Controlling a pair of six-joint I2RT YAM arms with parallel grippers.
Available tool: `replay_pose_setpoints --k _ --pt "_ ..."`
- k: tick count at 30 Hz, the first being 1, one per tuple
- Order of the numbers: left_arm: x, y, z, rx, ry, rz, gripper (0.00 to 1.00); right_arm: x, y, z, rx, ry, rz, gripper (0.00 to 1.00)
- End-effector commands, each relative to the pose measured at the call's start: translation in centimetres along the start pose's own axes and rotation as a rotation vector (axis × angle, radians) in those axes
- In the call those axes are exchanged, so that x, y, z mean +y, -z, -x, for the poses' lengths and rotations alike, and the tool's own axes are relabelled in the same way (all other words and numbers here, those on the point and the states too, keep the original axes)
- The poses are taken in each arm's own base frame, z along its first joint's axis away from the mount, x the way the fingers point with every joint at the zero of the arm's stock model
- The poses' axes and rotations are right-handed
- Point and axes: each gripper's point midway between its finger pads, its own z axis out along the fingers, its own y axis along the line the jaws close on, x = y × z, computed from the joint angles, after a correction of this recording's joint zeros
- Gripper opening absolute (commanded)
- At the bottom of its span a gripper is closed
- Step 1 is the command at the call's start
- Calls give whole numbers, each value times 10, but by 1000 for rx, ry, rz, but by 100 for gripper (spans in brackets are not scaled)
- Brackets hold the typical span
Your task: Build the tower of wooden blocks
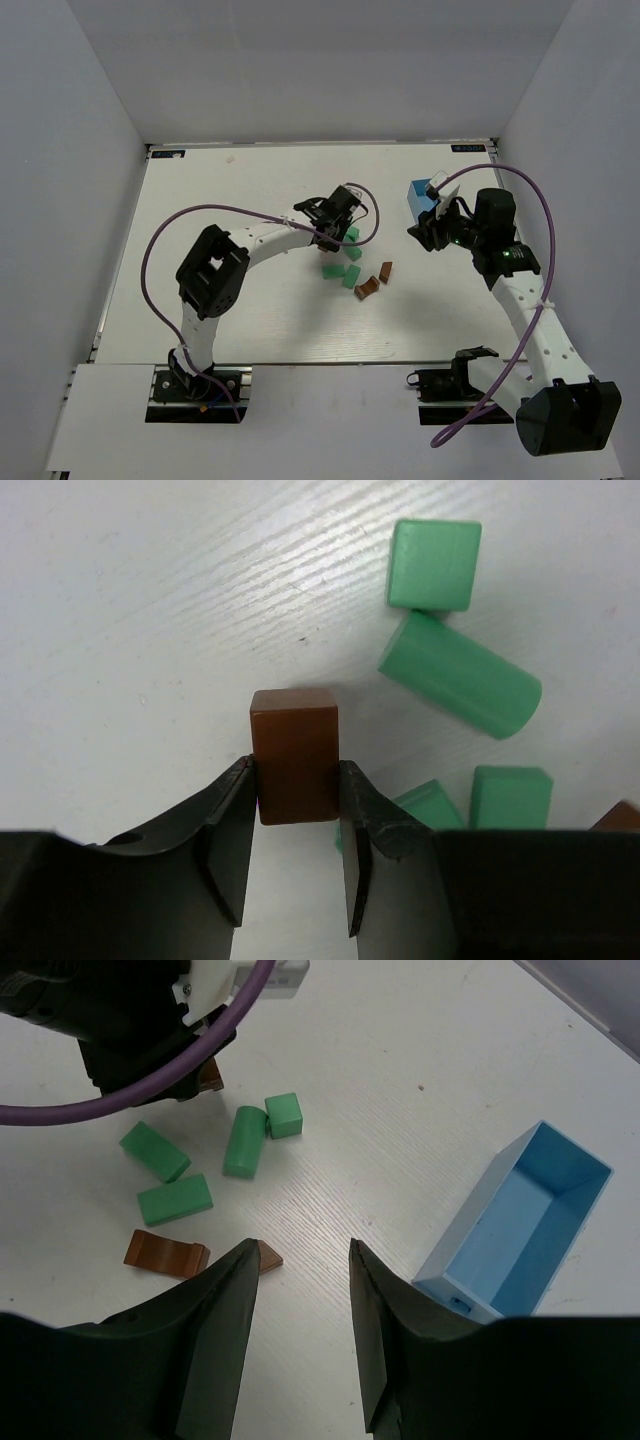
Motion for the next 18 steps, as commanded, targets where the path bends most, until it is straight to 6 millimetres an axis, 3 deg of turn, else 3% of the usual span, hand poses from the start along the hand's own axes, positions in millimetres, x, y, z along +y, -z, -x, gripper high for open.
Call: replay_pose_setpoints --k 1,4,5,7,18 --pt "9 16 18 -41 -230 -106 23 0 4 9 -41 29 -2 48" --pt "8 16 26 -42 -320 -184 21 1 5 10 -44 28 1 48" --pt "12 14 19 3 -339 -215 17 0 5 10 -44 29 -1 48" --pt "14 14 26 4 -414 -260 10 1 5 12 -48 32 2 48" --pt "12 19 27 -39 -716 -601 4 8 12 15 -70 53 21 49"
